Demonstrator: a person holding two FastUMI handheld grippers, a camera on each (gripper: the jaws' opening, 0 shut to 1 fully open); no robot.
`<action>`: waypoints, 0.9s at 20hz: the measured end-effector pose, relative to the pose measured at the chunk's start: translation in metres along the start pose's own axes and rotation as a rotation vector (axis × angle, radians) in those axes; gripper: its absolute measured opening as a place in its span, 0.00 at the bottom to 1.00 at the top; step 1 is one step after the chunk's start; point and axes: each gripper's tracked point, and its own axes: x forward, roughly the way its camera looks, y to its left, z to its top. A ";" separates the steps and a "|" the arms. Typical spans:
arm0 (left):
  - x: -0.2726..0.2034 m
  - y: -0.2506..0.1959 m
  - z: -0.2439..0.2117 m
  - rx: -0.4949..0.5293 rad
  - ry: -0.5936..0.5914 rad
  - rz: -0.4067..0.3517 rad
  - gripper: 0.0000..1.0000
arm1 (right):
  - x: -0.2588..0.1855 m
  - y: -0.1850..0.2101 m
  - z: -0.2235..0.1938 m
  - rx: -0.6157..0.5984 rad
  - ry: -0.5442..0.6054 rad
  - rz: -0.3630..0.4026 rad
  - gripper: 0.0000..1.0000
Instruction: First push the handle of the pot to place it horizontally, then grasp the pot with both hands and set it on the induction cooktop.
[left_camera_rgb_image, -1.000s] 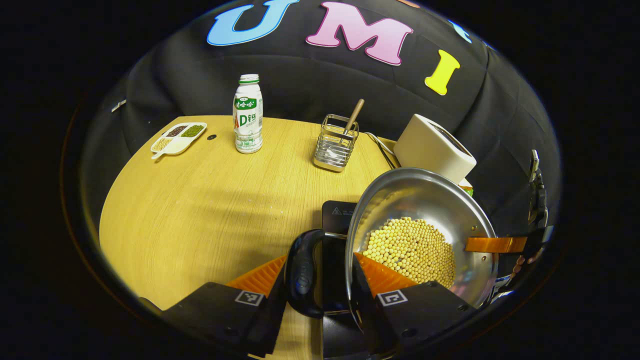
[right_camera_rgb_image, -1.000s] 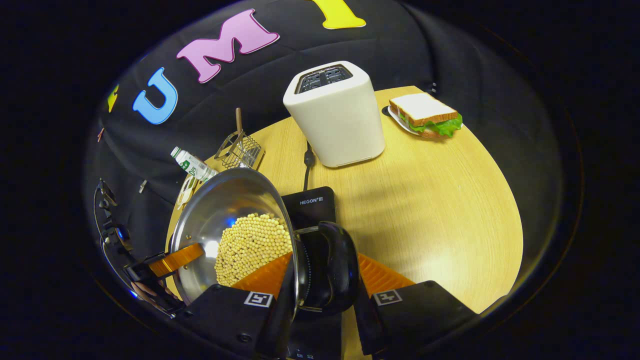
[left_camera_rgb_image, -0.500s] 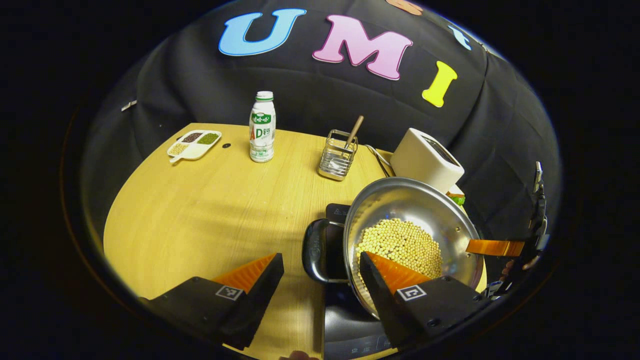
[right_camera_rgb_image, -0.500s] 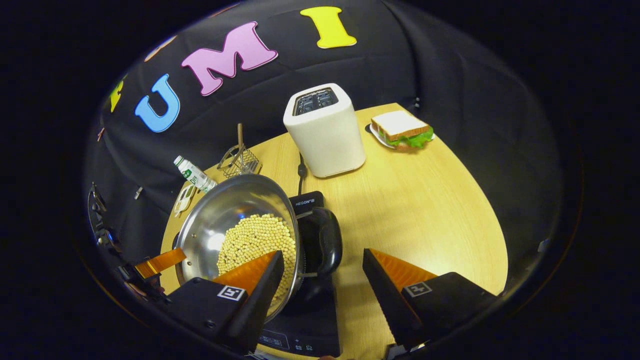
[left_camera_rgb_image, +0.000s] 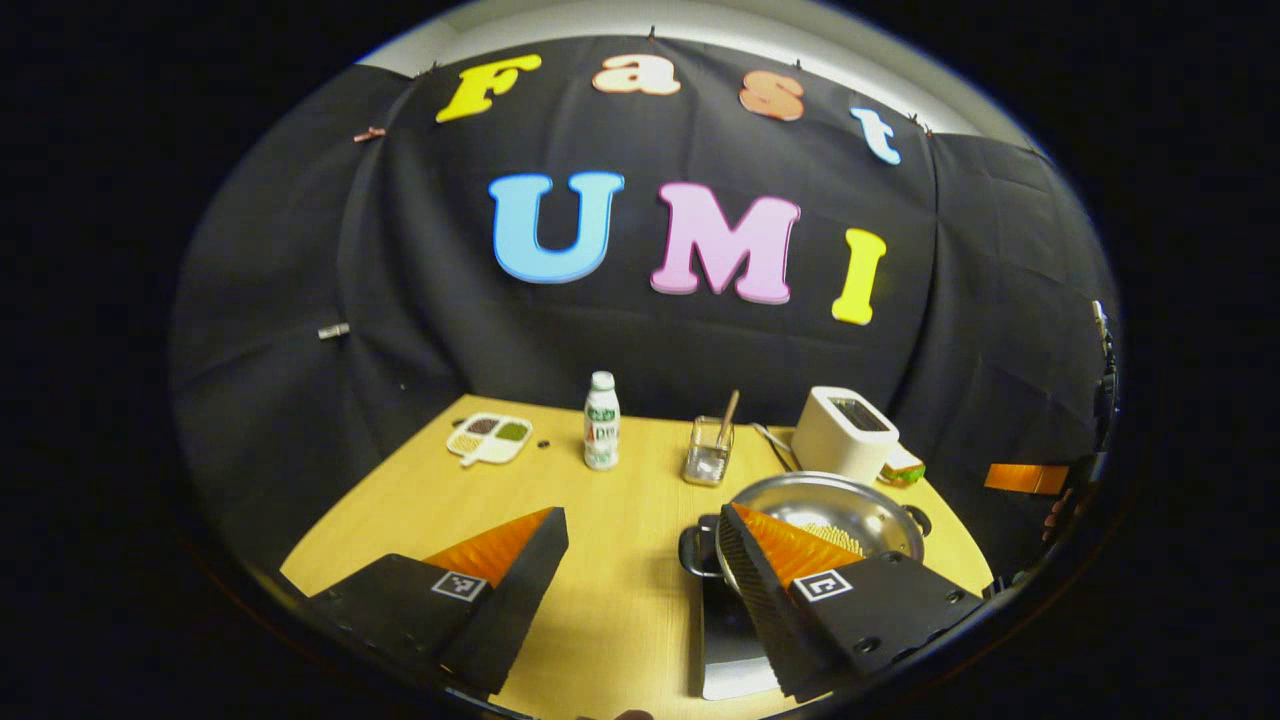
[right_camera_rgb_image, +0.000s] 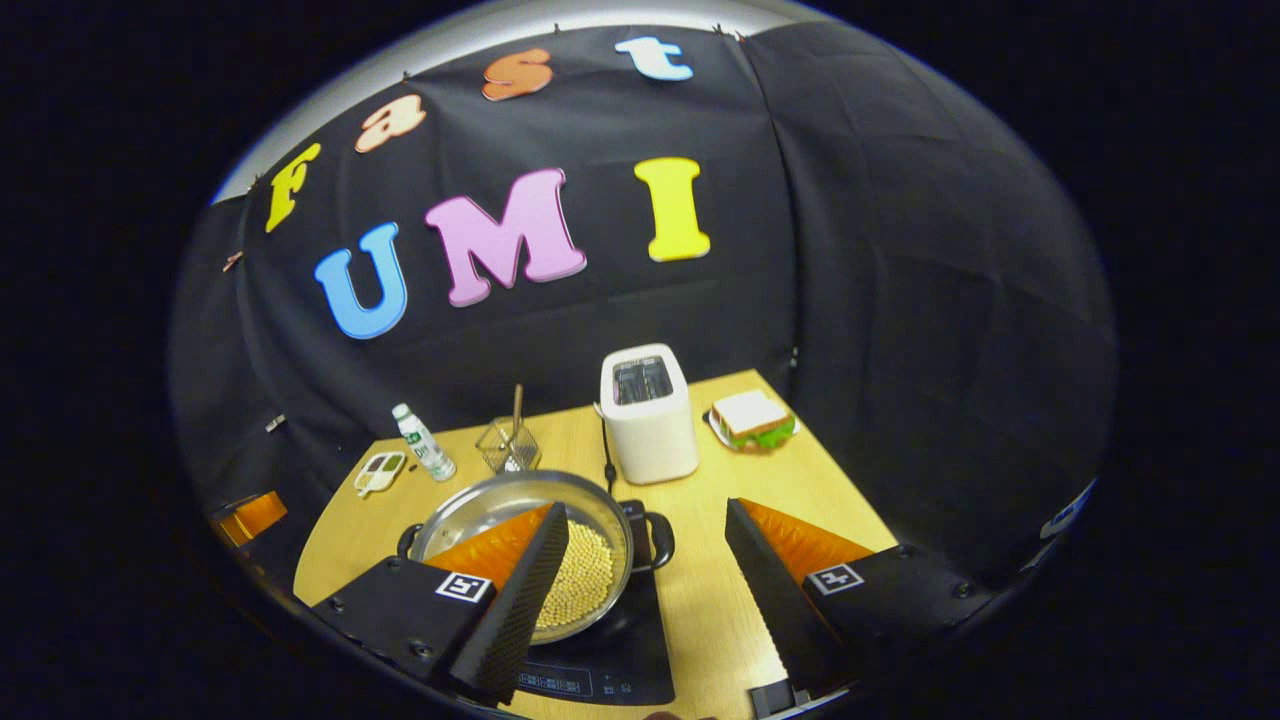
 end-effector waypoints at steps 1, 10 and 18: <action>-0.014 0.004 0.015 0.001 -0.048 0.010 0.95 | -0.014 0.003 0.016 -0.020 -0.055 -0.002 0.98; -0.129 0.015 0.037 0.060 -0.255 0.071 0.95 | -0.129 0.030 0.047 -0.063 -0.328 0.012 0.98; -0.192 0.030 -0.008 0.001 -0.245 0.117 0.95 | -0.174 0.016 0.006 -0.066 -0.293 -0.002 0.98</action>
